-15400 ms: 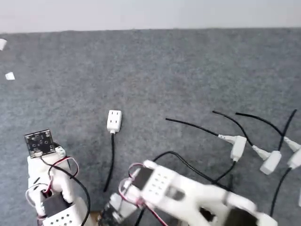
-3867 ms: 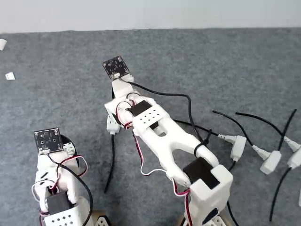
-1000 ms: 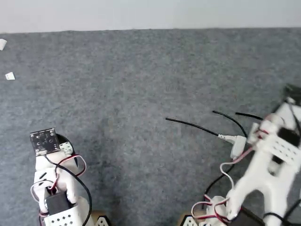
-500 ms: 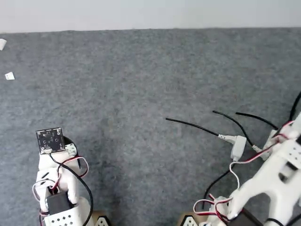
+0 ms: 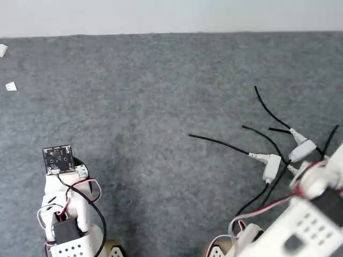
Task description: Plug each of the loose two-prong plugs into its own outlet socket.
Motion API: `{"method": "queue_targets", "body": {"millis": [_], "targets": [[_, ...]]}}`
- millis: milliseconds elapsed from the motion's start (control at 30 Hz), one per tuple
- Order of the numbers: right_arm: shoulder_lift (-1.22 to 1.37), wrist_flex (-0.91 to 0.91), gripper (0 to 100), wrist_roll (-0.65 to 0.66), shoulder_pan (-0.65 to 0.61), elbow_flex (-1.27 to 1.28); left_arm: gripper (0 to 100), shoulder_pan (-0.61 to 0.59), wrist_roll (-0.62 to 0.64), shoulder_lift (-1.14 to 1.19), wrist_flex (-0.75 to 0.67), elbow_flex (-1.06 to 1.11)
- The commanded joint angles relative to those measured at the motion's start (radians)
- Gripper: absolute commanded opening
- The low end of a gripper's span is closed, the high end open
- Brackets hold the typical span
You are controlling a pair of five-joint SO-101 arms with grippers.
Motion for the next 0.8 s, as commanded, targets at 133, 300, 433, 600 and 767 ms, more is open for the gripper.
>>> {"method": "queue_targets", "body": {"millis": [133,300,433,600,767], "targets": [[-0.338,-0.174,0.9,0.132,-0.113,0.407,2,0.002,-0.011,-0.014,0.063,-0.013],[-0.475,-0.124,0.9,0.083,-0.206,0.572,2,0.002,-0.011,-0.014,0.087,-0.013],[-0.587,-0.077,0.9,-0.011,-0.257,0.661,2,0.002,-0.009,-0.014,0.14,-0.013],[-0.757,-0.059,0.9,-0.078,-0.28,0.802,2,0.008,-0.009,-0.017,0.301,-0.013],[-0.773,-0.125,0.9,-0.086,-0.262,0.856,2,0.003,-0.008,-0.015,0.29,-0.013]]}}
